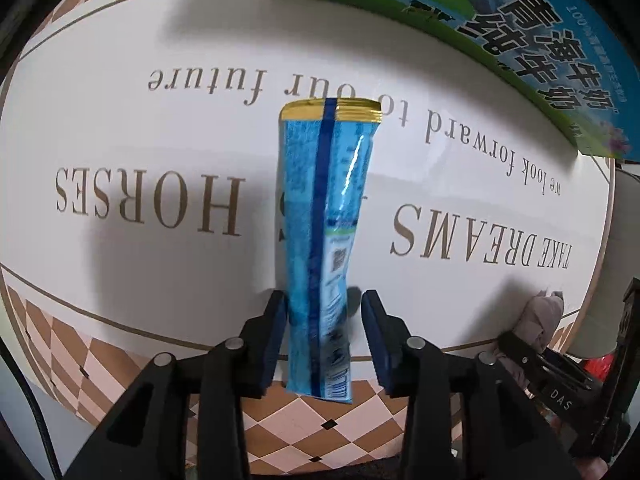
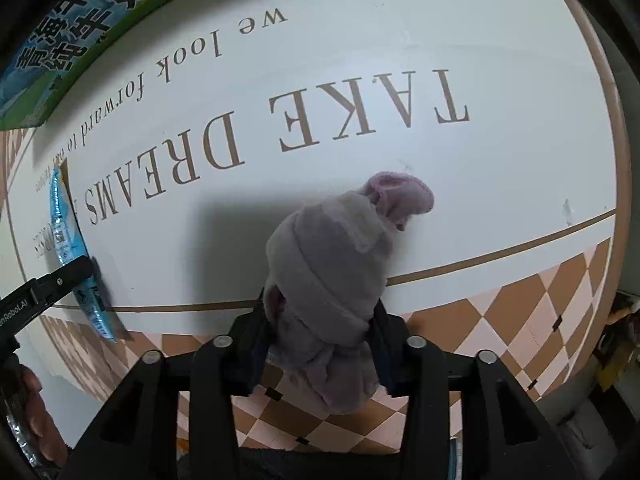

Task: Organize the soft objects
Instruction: 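Grasp the blue stick pouch with left tool while right tool grasps the lilac cloth, then drop the blue pouch and lilac cloth into the box, open both tools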

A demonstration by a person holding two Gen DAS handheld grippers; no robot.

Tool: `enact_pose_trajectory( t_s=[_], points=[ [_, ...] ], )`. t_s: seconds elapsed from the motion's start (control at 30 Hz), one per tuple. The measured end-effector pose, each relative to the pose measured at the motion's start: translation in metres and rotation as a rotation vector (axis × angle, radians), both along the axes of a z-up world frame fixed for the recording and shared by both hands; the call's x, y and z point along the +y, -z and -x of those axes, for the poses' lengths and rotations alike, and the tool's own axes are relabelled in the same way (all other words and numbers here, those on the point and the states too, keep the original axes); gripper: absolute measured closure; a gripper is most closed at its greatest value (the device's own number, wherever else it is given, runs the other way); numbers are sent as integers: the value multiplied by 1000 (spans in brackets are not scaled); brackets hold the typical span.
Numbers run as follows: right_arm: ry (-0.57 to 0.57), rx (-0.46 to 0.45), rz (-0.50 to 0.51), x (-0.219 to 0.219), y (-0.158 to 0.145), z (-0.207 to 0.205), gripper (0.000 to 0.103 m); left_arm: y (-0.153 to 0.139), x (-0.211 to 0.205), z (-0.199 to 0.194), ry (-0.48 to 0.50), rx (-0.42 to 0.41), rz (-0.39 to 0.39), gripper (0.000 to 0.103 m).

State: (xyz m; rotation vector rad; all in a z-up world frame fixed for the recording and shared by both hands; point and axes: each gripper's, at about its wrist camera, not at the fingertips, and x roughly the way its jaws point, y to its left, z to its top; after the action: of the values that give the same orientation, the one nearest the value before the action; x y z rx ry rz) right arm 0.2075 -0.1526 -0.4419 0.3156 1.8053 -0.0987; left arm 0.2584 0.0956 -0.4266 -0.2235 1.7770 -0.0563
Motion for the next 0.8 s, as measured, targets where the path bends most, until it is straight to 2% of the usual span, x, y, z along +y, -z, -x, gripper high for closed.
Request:
enact_pose_trajectory(
  t_s=[0.07, 0.17, 0.2, 0.3, 0.33, 0.37, 0.43, 0.6, 0.73, 0.8],
  points=[
    [-1, 6, -4, -1, 2, -5, 49, 1, 9, -8, 24, -3, -30, 67],
    [-34, 12, 15, 5, 2, -8, 48, -1, -4, -9, 55, -13, -93, 70],
    [-51, 12, 25, 8, 3, -7, 48, -2, -7, -8, 66, -30, -125, 80],
    [-95, -4, 63, 26, 8, -3, 50, -6, -13, -2, 60, -47, -125, 88],
    [-113, -10, 96, 29, 6, -2, 58, -8, -15, 0, 62, -50, -124, 90],
    [-136, -22, 117, 33, 5, 0, 65, -10, -16, 2, 62, -55, -121, 91],
    [-154, -35, 122, 38, 3, 3, 72, -16, -24, 10, 53, -54, -105, 91],
    [-163, -45, 83, 47, -2, 6, 75, -43, -42, 26, 14, -76, -49, 92],
    [-179, -119, 10, 60, -44, -4, 75, -79, -44, 27, -22, -122, 18, 92],
    [-183, -162, -28, 65, -67, -11, 75, -109, -47, 22, -49, -169, 71, 92]
  ],
)
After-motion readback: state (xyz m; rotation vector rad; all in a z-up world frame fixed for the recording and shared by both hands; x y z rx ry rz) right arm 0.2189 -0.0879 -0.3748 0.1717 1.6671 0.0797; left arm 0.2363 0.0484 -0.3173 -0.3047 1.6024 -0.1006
